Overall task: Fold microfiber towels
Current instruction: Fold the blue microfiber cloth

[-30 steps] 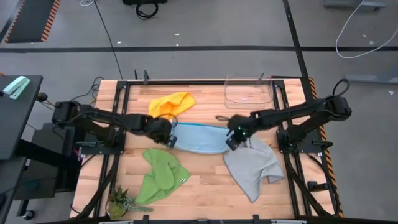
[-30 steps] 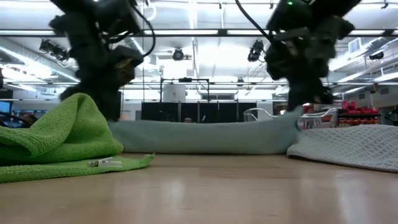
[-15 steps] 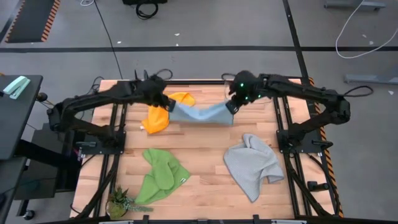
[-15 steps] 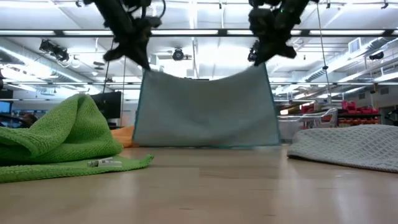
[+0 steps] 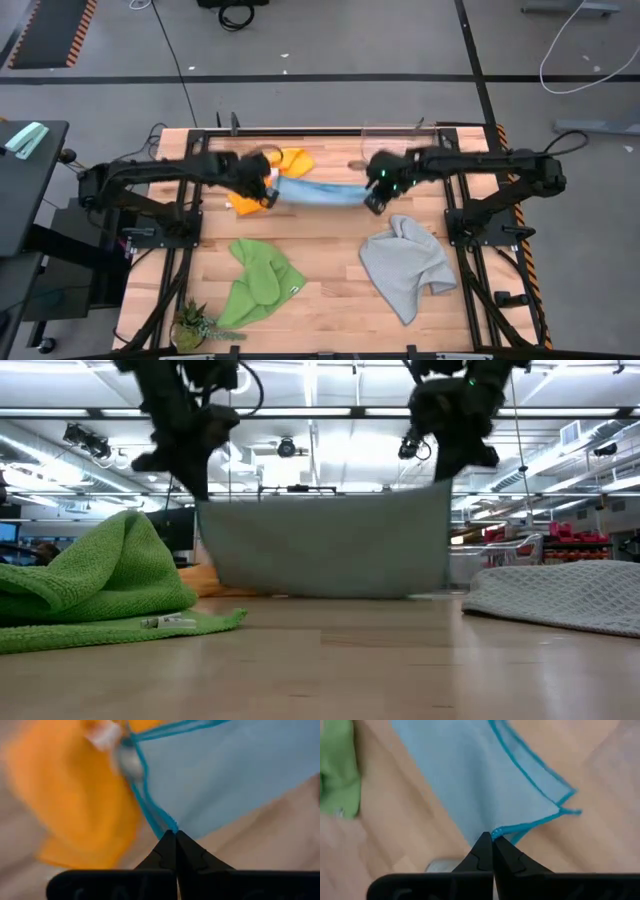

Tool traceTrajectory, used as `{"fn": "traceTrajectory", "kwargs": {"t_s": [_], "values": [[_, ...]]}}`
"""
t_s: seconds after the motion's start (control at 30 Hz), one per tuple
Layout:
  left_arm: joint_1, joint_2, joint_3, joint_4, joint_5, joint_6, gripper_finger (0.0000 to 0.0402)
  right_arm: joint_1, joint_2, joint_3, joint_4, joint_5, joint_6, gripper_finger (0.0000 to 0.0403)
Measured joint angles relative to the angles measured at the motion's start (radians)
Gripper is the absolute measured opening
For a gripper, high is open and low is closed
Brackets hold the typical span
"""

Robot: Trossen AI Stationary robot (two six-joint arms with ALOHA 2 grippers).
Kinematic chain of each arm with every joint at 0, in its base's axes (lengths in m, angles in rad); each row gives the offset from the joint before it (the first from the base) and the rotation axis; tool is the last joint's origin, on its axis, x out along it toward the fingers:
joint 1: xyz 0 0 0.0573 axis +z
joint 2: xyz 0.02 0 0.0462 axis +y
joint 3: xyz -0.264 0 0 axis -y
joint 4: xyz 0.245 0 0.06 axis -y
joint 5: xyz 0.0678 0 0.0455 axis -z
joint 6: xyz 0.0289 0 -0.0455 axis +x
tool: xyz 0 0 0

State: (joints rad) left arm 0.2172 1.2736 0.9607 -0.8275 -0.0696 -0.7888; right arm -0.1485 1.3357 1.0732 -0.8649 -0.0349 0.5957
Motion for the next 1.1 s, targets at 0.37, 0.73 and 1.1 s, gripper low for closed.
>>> {"fn": "traceTrajectory", "kwargs": {"t_s": [0.37,0.73,1.1], "values": [[-0.269,0.000,-0.396,0.491,0.069,-0.434,0.0000,0.177,0.000,-0.408,0.458,-0.117,0.331,0.0000],[-0.306,0.000,-0.498,0.671,0.033,-0.511,0.0022,0.182,0.000,-0.488,0.588,-0.116,0.405,0.0016],[-0.353,0.000,-0.498,0.692,0.078,-0.499,0.0070,0.243,0.000,-0.488,0.578,-0.124,0.463,0.0073]]}}
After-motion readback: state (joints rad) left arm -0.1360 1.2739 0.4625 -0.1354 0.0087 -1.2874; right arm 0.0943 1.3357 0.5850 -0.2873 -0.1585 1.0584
